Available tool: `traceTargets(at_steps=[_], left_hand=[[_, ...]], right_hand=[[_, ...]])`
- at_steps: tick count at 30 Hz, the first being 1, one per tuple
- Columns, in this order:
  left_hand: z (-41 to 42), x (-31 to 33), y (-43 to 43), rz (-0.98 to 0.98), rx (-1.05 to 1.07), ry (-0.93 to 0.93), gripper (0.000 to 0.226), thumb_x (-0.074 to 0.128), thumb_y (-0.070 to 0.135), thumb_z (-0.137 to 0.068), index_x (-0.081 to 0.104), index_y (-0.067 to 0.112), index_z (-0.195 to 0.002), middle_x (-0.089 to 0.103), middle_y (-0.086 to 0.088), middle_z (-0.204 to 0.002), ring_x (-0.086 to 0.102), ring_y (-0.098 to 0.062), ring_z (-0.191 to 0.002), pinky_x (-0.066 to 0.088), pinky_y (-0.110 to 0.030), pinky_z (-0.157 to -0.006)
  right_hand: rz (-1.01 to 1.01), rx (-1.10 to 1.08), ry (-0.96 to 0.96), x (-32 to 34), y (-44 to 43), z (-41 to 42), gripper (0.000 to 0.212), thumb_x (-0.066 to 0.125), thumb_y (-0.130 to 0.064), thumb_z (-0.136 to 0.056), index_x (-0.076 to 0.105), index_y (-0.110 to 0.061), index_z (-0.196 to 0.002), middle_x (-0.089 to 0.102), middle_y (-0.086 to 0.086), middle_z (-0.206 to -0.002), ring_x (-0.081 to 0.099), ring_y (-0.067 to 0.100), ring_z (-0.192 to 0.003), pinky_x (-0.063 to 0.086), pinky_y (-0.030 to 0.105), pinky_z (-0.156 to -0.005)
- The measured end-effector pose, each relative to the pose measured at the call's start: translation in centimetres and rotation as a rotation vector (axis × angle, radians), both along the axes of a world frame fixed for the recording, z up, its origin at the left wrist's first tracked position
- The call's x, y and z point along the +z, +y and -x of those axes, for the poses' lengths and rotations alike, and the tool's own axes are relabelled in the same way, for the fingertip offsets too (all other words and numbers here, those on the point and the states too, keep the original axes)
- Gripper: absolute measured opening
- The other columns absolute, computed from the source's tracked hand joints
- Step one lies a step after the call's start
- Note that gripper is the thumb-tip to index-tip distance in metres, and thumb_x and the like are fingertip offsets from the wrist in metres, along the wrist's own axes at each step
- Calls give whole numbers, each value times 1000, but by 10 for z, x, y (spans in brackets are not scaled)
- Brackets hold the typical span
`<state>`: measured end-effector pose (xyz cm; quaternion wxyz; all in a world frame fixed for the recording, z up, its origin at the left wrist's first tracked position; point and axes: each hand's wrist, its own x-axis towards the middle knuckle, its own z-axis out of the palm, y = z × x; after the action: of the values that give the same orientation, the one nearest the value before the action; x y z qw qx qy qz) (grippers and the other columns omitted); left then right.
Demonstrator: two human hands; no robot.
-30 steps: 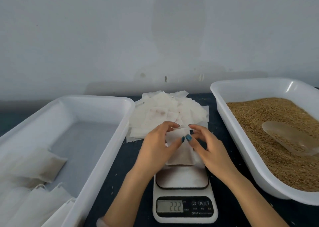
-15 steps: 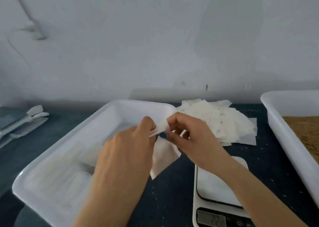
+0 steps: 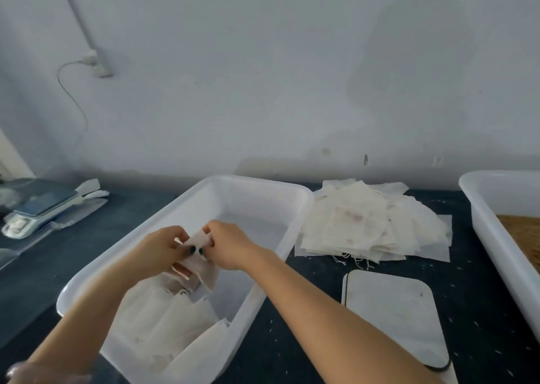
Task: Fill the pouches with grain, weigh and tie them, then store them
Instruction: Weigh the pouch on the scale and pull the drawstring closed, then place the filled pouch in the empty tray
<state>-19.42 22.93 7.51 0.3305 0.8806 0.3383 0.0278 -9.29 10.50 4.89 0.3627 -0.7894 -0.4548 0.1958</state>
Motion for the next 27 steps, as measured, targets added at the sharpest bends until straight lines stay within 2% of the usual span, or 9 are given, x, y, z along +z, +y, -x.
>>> traceTargets(at_steps=[6,8,10,13,16,18,20,24,27], left_hand=[[4,-30,23,-151,-1,160,4,59,7,-94,58,8,-97,72,-12,-91,73,-31,-72,60,-43,-73],[4,-32,24,-269,-2,224,11,59,12,-94,58,10,-105,70,-10,-98,70,-27,-77,58,-38,-77],[6,-27,20,-457,-20,274,19,59,19,-94,54,16,-112,67,-7,-108,66,-23,-86,54,-34,-81],[12,-9,-8,-797,-93,321,36,60,36,-94,45,25,-125,61,3,-124,59,-19,-111,51,-33,-88],[19,14,-62,-1000,-120,85,40,68,32,-89,53,25,-126,64,4,-121,60,-20,-114,53,-35,-85],[25,20,-106,-986,-190,-141,45,84,9,-67,66,17,-107,70,-4,-100,69,-29,-93,56,-37,-65],[26,18,-148,-945,-295,-304,52,82,-5,-50,71,13,-97,70,-7,-93,70,-30,-81,55,-37,-53],[2,-5,-201,-784,-518,-418,52,82,6,-51,72,19,-100,71,3,-99,71,-16,-85,53,-23,-60],[-35,-23,-218,-578,-551,-397,39,66,18,-87,57,26,-124,63,10,-123,62,-8,-107,48,-20,-79]], right_hand=[[225,154,56,-15,3,6,52,60,-20,-97,43,-2,-142,56,20,-132,54,36,-121,44,41,-98],[222,146,38,-14,2,6,58,61,-23,-97,37,-3,-146,54,19,-135,53,37,-123,45,43,-102],[174,127,-8,-12,1,7,60,61,-23,-97,34,-4,-147,52,19,-139,52,38,-125,43,48,-105],[-3,96,-47,-2,-9,9,57,58,-18,-99,35,-7,-149,54,13,-141,53,32,-126,42,45,-108],[-244,18,-70,9,-34,14,43,55,-10,-98,48,-15,-140,61,1,-133,57,21,-119,45,39,-105],[-385,-38,-75,11,-61,16,38,54,-4,-95,57,-17,-130,65,-3,-125,60,15,-113,47,36,-102],[-472,-85,-72,10,-96,15,38,54,1,-90,63,-19,-121,68,-7,-117,62,10,-108,49,31,-97],[-481,-261,-41,-9,-175,-2,37,58,6,-89,69,-23,-110,70,-16,-104,65,4,-100,53,23,-86],[-426,-455,-85,-28,-231,-15,45,60,6,-91,64,-35,-107,69,-29,-101,64,-6,-98,49,10,-80]])
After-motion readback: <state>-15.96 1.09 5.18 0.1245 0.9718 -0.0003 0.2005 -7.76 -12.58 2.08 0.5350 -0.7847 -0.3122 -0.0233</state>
